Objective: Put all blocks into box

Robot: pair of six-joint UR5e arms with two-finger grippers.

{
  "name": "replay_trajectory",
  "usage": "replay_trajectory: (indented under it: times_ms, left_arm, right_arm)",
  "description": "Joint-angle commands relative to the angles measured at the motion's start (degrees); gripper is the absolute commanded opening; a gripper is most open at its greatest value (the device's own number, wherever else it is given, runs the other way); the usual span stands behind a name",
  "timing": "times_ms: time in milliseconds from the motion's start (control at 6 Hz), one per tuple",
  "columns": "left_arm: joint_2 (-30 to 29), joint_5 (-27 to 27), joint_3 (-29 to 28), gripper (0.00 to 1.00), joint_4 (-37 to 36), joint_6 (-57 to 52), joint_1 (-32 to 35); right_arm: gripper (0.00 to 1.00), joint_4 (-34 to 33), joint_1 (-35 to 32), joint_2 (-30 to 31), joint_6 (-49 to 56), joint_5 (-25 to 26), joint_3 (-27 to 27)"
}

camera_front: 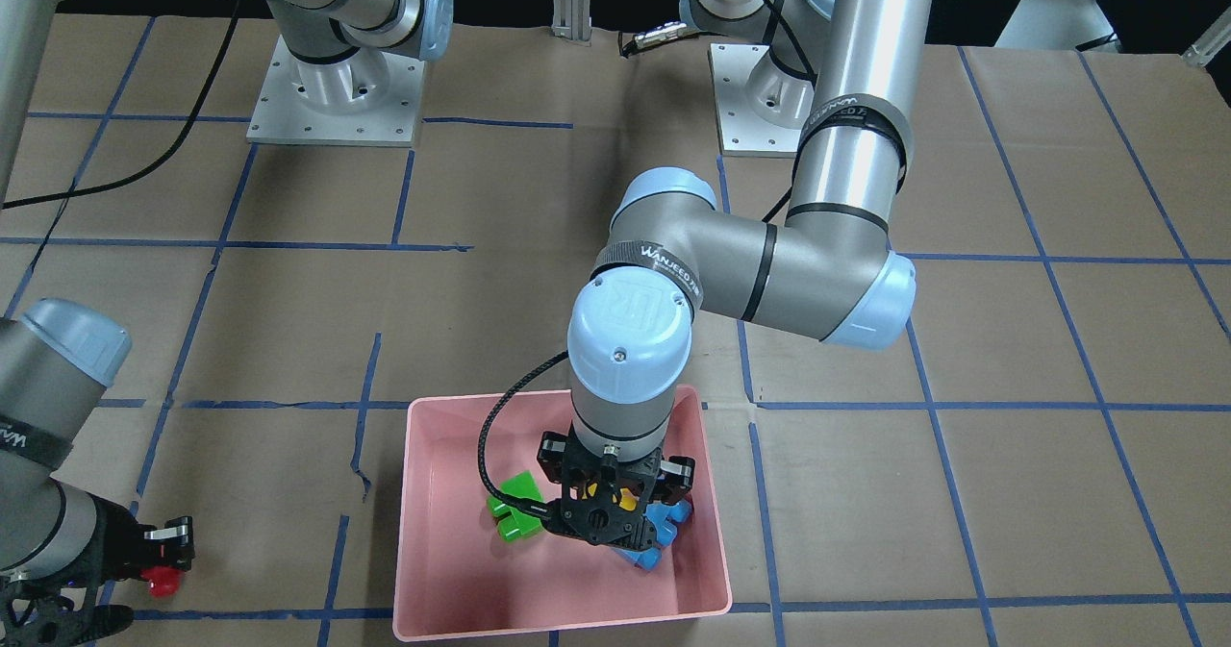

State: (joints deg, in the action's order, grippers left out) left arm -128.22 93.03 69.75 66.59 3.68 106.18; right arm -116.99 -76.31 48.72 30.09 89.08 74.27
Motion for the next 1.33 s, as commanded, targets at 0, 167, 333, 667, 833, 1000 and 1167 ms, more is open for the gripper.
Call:
replay_trajectory:
  times_ms: [0,167,333,667,833,1000,1167]
  left_arm:
    - [0.7,0.1,-0.1,0.98,-0.1,-0.3,0.5]
    - [1.4,0.2,0.0,0.99,-0.1,-0.6,0.4]
    - [3.8,0.1,0.8,0.99,0.6,-0.7,0.0]
    - [12.9,-1.5,1.3,0.99,10.7,-1.3,-3.3]
    - [18.7,-1.1,3.0,0.99,18.8,-1.4,-5.5]
    - [24.7,-1.5,6.7,0.99,21.6,-1.6,-9.3]
    - [30.1,-1.1,10.2,0.99,24.2,-1.6,-11.8]
  right_arm:
    - [0.26,5.3,-0.2,6.0,-0.2,0.2,-0.2]
    - [0.26,12.2,-0.2,10.9,-2.7,0.2,-0.3]
    - [0.26,17.1,-0.7,14.5,-8.1,0.1,-0.3]
    - [0.26,18.6,-8.4,16.0,-19.1,2.0,-0.4]
    - [0.26,18.1,-12.7,15.7,-26.8,2.2,-0.7]
    - [0.26,17.9,-16.6,15.4,-35.3,1.7,-0.7]
    - [0.25,17.6,-21.3,14.3,-42.7,1.6,-0.8]
